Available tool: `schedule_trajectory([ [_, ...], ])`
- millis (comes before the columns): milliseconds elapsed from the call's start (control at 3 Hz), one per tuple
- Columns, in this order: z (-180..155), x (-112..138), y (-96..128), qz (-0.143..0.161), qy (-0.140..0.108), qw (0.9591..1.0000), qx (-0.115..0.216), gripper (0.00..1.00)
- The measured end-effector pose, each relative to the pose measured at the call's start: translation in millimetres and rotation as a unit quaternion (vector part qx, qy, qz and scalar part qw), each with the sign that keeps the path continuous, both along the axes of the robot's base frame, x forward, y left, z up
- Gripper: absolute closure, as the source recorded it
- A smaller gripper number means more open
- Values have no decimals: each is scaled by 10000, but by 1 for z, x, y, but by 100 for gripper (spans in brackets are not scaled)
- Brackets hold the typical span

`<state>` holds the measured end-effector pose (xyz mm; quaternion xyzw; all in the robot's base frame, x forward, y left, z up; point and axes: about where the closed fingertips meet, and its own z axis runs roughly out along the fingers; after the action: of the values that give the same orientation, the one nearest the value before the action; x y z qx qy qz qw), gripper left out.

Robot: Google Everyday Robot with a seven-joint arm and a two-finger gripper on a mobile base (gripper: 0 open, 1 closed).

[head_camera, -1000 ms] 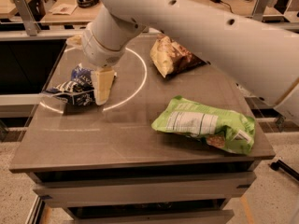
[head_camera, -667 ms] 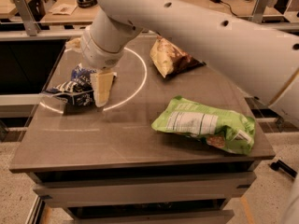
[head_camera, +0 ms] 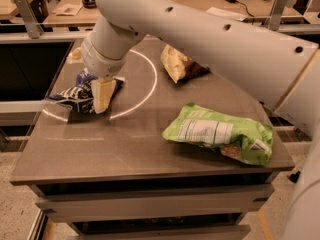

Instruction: Move blue chip bag near green rice chip bag

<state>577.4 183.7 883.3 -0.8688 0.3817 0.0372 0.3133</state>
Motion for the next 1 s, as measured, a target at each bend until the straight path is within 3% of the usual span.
schedule_trajectory([
  [667, -7, -2, 1, 212, -40, 9998, -52, 65],
  [1000, -9, -4, 1, 327, -55, 9994, -99, 96],
])
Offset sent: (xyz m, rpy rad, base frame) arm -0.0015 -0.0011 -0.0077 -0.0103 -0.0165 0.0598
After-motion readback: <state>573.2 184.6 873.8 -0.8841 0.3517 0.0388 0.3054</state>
